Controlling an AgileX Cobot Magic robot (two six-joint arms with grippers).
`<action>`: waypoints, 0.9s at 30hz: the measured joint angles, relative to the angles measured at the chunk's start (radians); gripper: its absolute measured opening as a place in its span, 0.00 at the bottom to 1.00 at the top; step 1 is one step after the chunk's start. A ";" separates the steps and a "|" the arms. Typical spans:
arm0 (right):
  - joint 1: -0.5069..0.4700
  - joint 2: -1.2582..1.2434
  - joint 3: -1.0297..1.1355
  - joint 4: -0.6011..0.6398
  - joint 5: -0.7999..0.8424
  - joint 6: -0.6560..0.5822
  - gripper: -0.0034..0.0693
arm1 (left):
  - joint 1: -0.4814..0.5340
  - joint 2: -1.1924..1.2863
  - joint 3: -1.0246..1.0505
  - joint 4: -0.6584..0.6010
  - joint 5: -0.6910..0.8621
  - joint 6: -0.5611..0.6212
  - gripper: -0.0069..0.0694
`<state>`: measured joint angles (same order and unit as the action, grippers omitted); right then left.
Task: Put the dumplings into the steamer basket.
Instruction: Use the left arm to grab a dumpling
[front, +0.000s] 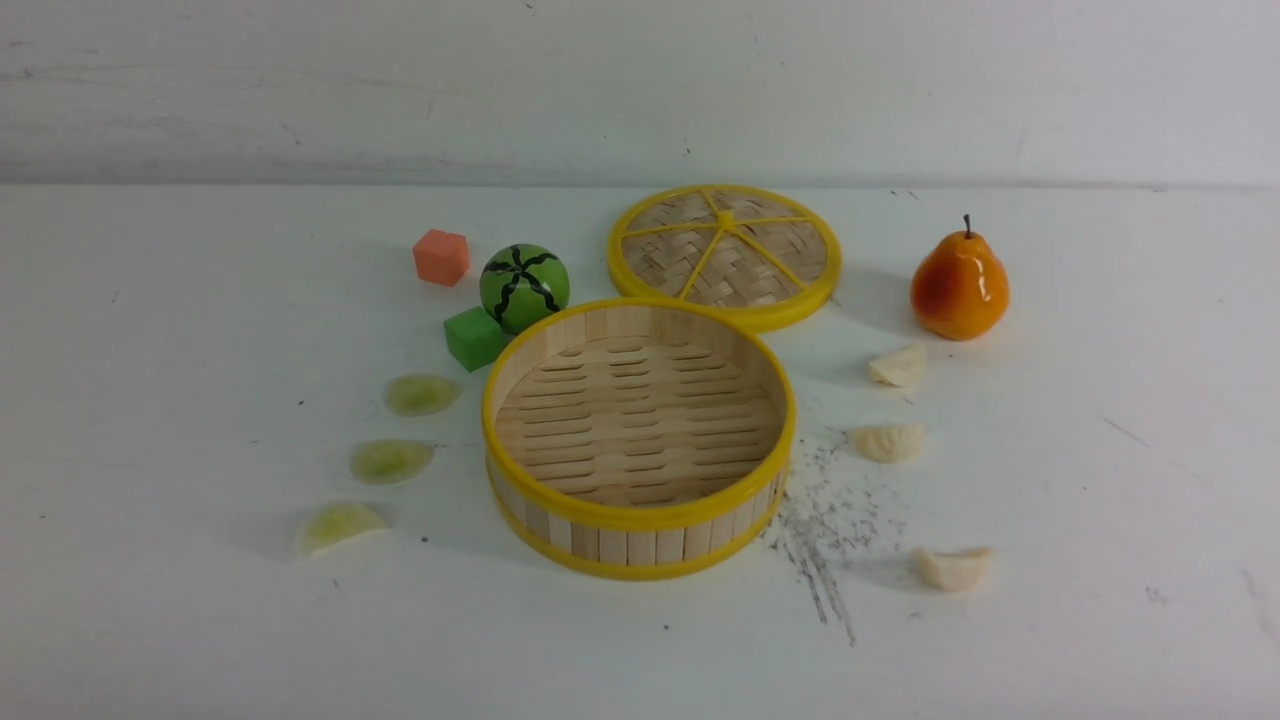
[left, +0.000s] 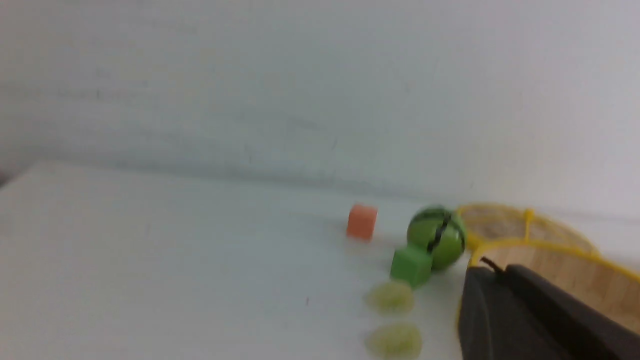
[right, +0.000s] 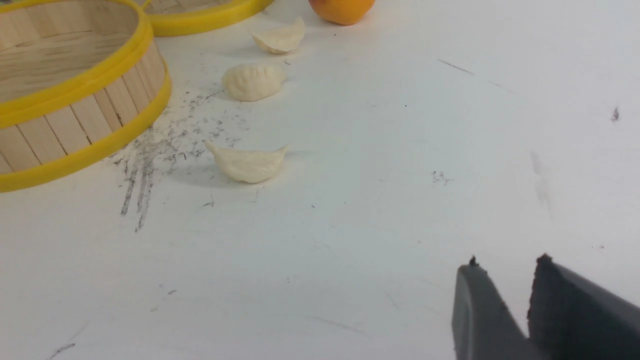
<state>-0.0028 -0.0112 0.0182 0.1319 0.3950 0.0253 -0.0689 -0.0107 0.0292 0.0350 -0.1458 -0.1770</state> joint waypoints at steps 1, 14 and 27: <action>0.000 0.000 0.000 0.000 0.000 0.000 0.27 | 0.000 0.000 0.000 0.000 -0.049 0.000 0.12; 0.000 0.000 0.000 0.000 0.000 0.000 0.30 | 0.000 0.000 0.000 -0.005 -0.355 -0.255 0.14; 0.000 0.000 0.000 0.000 0.000 0.000 0.31 | 0.000 0.080 -0.497 0.448 0.154 -0.937 0.14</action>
<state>-0.0028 -0.0112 0.0182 0.1319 0.3950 0.0253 -0.0689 0.0690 -0.4680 0.4835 0.0079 -1.1136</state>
